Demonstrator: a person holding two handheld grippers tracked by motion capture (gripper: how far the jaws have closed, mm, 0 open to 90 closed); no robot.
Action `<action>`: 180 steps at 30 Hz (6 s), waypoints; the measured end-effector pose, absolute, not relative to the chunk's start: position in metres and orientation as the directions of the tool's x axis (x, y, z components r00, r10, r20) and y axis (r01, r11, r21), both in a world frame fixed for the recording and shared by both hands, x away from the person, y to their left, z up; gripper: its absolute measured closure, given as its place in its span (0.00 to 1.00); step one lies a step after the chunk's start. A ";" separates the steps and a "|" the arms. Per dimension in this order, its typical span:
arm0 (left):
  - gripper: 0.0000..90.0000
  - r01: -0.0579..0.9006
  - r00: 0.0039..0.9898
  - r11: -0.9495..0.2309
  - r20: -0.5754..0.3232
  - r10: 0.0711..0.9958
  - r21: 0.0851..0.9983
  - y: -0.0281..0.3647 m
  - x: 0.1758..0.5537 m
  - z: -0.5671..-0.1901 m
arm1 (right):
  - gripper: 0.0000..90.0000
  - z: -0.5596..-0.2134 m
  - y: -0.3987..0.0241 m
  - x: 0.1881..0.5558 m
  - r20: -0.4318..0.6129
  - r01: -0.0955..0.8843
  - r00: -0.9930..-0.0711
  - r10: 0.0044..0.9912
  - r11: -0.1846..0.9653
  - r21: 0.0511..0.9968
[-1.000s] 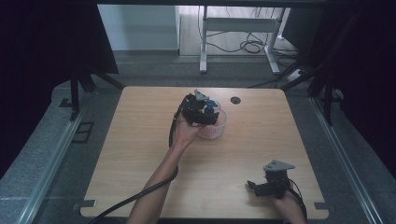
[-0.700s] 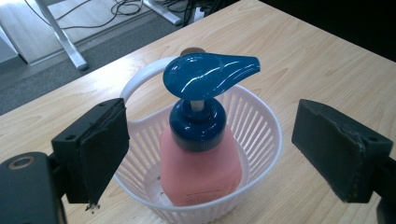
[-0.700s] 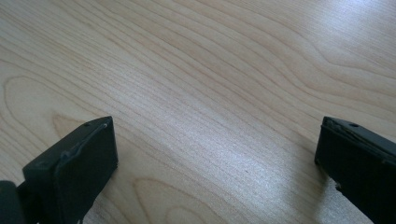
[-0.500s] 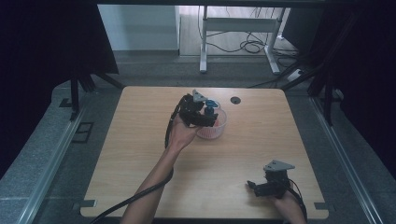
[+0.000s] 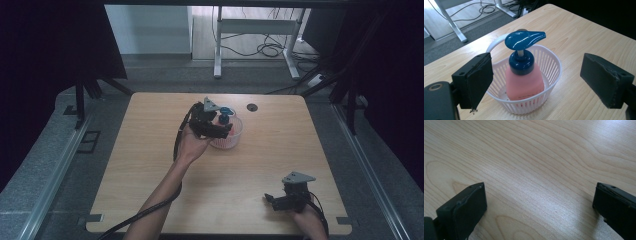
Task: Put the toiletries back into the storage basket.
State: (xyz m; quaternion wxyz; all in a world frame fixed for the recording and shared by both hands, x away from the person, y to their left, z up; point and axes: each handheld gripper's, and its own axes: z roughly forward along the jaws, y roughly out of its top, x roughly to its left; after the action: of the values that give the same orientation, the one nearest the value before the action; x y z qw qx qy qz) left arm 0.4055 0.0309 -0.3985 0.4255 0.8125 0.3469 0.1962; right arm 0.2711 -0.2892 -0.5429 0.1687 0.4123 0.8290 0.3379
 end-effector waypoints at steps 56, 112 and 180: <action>0.12 0.377 0.712 -0.387 0.004 0.702 0.841 0.081 0.357 -0.411 | 0.00 -0.543 -0.288 0.271 -0.002 0.571 -0.600 0.800 0.430 0.699; 0.13 0.444 0.664 -0.320 -0.068 0.744 0.837 0.164 0.293 -0.448 | 0.00 -0.543 -0.287 0.270 -0.001 0.574 -0.596 0.803 0.426 0.699; 0.12 0.560 0.659 -0.462 -0.032 0.752 0.688 0.167 0.250 -0.544 | 0.00 -0.543 -0.287 0.270 -0.003 0.573 -0.593 0.805 0.425 0.701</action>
State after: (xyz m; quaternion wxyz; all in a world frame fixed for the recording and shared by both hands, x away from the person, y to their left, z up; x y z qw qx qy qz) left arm 0.2501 0.1673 -0.5443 0.3436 0.8434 0.3886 0.1397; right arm 0.2701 -0.2866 -0.5430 0.1719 0.4169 0.8263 0.3374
